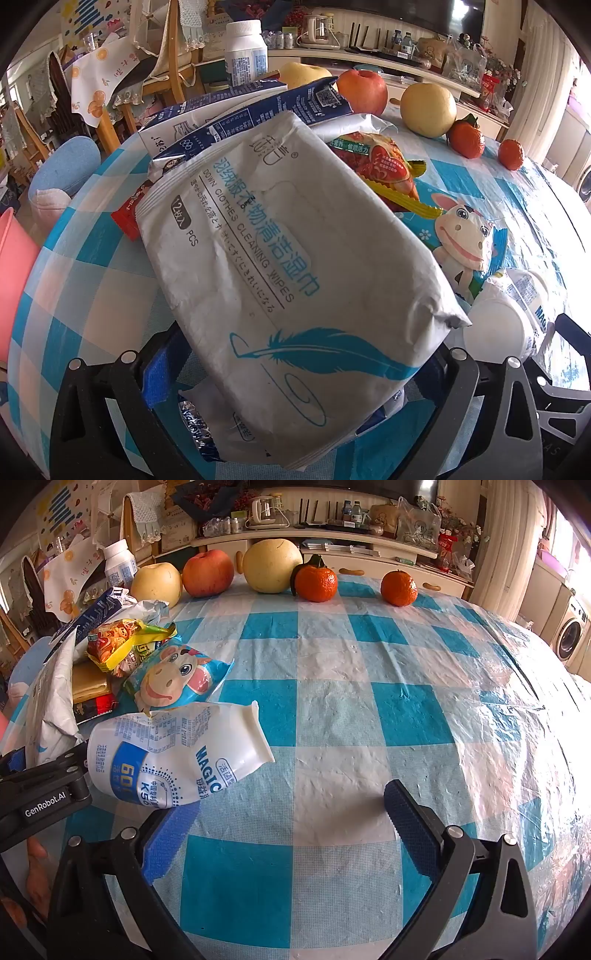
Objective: Collect trash
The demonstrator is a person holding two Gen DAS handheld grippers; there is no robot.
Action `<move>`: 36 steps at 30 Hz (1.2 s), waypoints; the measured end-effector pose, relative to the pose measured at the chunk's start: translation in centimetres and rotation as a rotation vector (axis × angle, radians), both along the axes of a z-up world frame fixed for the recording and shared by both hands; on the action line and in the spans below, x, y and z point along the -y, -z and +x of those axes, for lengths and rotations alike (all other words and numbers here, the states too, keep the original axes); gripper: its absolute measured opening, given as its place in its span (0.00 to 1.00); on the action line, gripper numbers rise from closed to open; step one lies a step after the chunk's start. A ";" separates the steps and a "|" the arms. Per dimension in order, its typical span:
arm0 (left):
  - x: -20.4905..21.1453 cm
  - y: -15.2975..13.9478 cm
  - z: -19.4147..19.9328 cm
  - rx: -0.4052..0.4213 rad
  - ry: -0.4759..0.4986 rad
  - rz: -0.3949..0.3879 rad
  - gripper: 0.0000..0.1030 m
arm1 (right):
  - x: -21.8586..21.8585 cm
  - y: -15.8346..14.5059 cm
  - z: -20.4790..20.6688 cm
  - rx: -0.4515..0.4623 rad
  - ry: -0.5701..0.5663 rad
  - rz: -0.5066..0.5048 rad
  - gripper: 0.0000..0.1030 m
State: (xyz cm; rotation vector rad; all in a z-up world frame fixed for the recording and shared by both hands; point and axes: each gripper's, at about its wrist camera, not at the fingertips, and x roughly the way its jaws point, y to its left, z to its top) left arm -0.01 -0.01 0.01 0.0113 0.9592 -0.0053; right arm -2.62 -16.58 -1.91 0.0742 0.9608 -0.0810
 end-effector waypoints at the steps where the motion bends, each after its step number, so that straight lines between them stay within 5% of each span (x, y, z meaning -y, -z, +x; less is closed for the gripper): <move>1: 0.1 0.0 0.0 0.000 0.010 0.006 0.96 | 0.0 0.0 0.0 0.000 0.000 -0.001 0.96; 11: -0.4 -1.7 -0.6 0.042 0.039 0.008 0.96 | -0.3 -0.4 -0.2 -0.010 0.000 -0.051 0.96; 23: -4.7 -7.4 -3.4 0.182 -0.006 -0.099 0.96 | -2.2 -7.9 -4.5 0.276 -0.010 -0.189 0.96; 36: -9.8 -12.4 -7.2 0.293 -0.033 -0.206 0.96 | -7.6 -13.7 -8.6 0.372 -0.020 -0.217 0.96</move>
